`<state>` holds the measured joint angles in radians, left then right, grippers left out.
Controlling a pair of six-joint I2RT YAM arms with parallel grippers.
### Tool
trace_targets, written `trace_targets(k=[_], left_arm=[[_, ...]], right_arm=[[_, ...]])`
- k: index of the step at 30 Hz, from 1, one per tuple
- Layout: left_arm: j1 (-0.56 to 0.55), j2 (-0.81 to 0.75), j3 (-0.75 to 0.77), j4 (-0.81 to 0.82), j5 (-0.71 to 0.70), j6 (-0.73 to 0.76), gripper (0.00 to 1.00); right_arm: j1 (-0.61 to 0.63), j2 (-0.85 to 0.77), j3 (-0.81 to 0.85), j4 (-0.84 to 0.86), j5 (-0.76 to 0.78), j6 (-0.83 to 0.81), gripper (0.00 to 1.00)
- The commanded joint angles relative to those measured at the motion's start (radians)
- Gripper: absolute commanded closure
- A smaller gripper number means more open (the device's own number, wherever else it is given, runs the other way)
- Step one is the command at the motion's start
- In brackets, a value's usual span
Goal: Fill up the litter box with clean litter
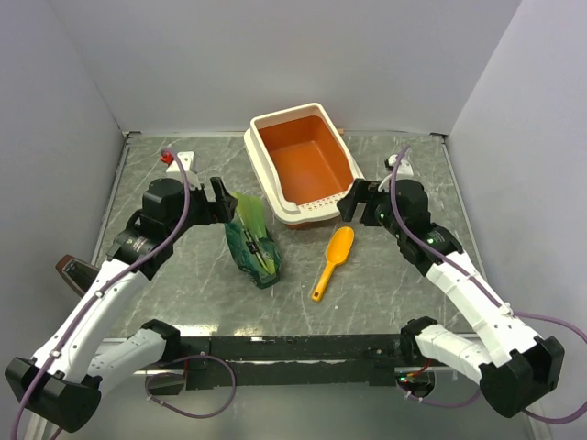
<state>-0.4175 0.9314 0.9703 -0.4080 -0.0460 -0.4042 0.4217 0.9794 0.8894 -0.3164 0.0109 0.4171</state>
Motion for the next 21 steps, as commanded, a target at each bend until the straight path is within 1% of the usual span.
trace_targets(k=[1,2,4,5,7,9,11,13,16,18,21], left_arm=[[0.002,-0.022,-0.019,0.038,-0.003,0.03,0.04],[0.002,-0.025,-0.022,0.038,-0.005,0.03,0.03],[0.002,-0.025,-0.016,0.028,0.001,0.027,0.03],[0.002,-0.026,-0.015,0.025,0.0,0.024,0.04],[0.002,-0.032,-0.016,0.023,-0.006,0.016,0.03],[0.002,-0.045,-0.028,0.034,0.005,0.013,0.03],[0.003,-0.06,-0.033,0.04,0.015,0.011,0.03],[0.002,-0.074,-0.03,0.035,0.037,0.019,0.03],[0.002,-0.088,-0.025,0.02,0.037,0.018,0.03],[0.002,-0.082,-0.018,-0.001,0.037,0.016,0.03],[0.0,-0.054,0.005,-0.051,0.077,0.019,0.03]], right_arm=[[0.003,0.001,0.072,0.011,0.003,-0.018,0.0],[-0.001,0.004,0.071,-0.004,0.021,-0.002,0.0],[-0.038,-0.025,0.017,0.063,-0.05,-0.017,0.0],[-0.041,-0.051,-0.009,0.088,-0.058,-0.02,0.0],[-0.038,-0.083,-0.021,0.082,-0.014,-0.043,0.0],[-0.04,-0.091,0.018,0.015,0.067,-0.069,0.0],[-0.038,-0.091,0.054,-0.047,0.106,-0.078,0.0],[-0.035,-0.094,0.074,-0.081,0.081,-0.083,0.0],[-0.017,-0.1,0.077,-0.102,-0.006,-0.093,0.0],[0.009,-0.1,0.077,-0.116,-0.054,-0.113,0.0],[0.055,-0.108,0.062,-0.109,-0.115,-0.141,0.0]])
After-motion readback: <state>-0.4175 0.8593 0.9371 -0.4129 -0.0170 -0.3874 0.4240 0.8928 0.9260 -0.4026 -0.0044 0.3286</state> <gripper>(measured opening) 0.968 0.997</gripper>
